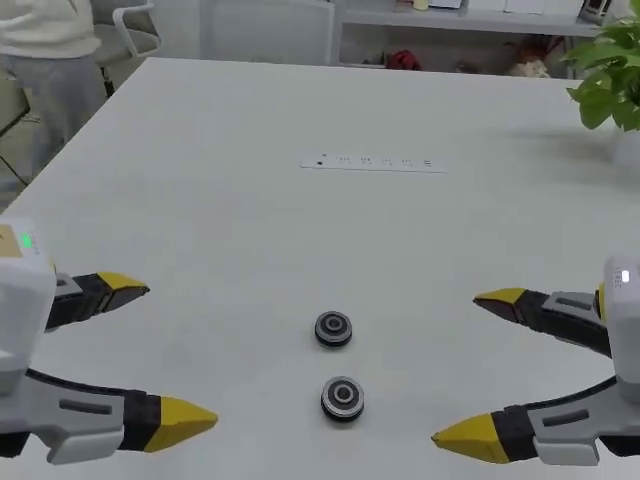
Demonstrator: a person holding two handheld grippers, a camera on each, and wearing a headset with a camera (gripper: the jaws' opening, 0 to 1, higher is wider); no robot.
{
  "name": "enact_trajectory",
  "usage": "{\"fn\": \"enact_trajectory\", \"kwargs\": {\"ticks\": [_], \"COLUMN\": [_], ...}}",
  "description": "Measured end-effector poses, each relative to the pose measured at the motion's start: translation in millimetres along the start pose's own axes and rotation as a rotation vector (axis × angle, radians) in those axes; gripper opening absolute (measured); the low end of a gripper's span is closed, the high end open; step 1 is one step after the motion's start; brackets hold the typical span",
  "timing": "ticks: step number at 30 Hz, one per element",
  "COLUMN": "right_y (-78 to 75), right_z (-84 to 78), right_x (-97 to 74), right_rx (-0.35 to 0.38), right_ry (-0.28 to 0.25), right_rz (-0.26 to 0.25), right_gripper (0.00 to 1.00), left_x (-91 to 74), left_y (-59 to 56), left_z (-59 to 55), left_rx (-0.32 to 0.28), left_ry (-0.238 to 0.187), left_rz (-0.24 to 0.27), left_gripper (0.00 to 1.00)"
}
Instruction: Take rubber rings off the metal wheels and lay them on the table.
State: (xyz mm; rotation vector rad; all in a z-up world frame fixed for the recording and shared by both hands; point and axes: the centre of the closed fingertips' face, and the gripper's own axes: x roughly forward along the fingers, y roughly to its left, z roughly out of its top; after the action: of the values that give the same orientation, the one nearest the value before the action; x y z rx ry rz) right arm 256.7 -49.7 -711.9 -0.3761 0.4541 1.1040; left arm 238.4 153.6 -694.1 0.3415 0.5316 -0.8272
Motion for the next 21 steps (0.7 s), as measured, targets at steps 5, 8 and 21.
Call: {"fn": "enact_trajectory", "kwargs": {"ticks": [5,8,21], "right_y": [-2.0,-4.0,-4.2], "right_z": [3.0,3.3,2.1], "right_x": [0.1,0.3,0.4], "right_rx": [-0.005,-0.006,-0.006], "right_ry": [-0.009,-0.013,-0.013], "right_rz": [0.000,0.000,-0.002], "right_gripper": [0.89,0.89,0.88], "left_x": [-0.5,-1.2,1.8], "left_y": [1.3,2.1,4.2], "left_z": [1.4,1.1,3.8], "left_rx": [0.005,0.006,0.020], "left_ry": [-0.002,0.003,-0.003], "left_rz": [0.005,0.005,0.002], "left_gripper": [0.85,0.85,0.85]}}
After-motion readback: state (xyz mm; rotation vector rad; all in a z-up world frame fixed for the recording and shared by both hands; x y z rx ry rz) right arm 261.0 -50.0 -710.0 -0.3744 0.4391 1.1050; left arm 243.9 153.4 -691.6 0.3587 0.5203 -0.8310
